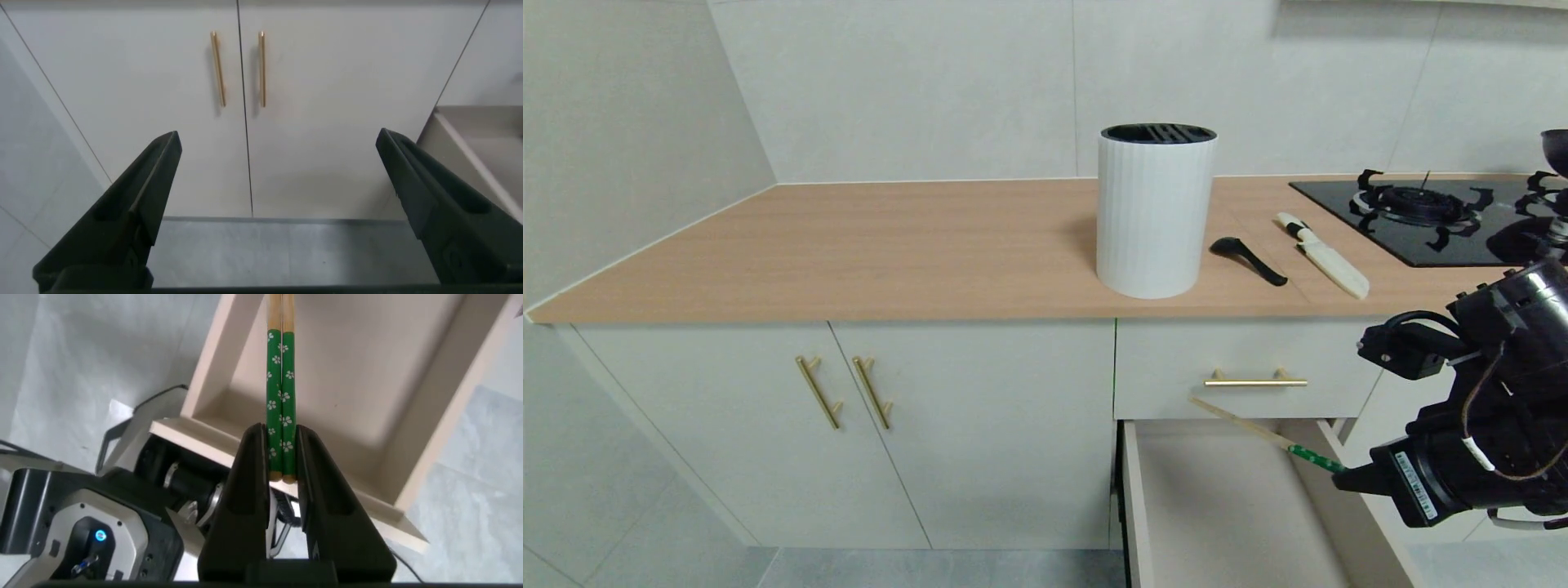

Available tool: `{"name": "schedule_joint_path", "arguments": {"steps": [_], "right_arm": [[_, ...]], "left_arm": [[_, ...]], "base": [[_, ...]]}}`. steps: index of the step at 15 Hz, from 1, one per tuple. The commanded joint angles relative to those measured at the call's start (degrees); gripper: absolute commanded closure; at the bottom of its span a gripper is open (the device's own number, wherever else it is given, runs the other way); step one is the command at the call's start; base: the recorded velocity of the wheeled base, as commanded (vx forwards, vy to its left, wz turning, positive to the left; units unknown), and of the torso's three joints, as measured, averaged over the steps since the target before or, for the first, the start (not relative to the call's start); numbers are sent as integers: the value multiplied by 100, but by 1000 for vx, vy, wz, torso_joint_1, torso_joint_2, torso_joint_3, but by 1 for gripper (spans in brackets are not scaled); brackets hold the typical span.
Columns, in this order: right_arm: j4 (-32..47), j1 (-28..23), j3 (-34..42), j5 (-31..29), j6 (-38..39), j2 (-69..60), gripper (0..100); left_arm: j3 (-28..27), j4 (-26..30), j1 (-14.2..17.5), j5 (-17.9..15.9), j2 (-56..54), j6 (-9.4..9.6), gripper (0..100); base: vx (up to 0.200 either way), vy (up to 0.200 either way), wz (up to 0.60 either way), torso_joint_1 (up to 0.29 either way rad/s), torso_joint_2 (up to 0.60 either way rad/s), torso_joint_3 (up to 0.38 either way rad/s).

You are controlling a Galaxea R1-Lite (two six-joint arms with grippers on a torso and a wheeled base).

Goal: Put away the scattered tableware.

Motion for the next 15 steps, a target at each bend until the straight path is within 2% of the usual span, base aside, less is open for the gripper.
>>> {"name": "schedule_joint_path", "arguments": {"steps": [1,11,15], "right_arm": [[1,-2,25,4,1,88,100],[1,25,25,4,-8,131,100],[-7,60,25,4,-8,149,100]], "left_arm": [[0,-1,0,2,2,-1,0],[0,-1,0,2,2,-1,0],[0,-1,0,2,2,-1,0]], "base": [[0,0,0,-173,481,290],[0,0,0,-142,462,312],[0,0,0,-24,127,90]]}}
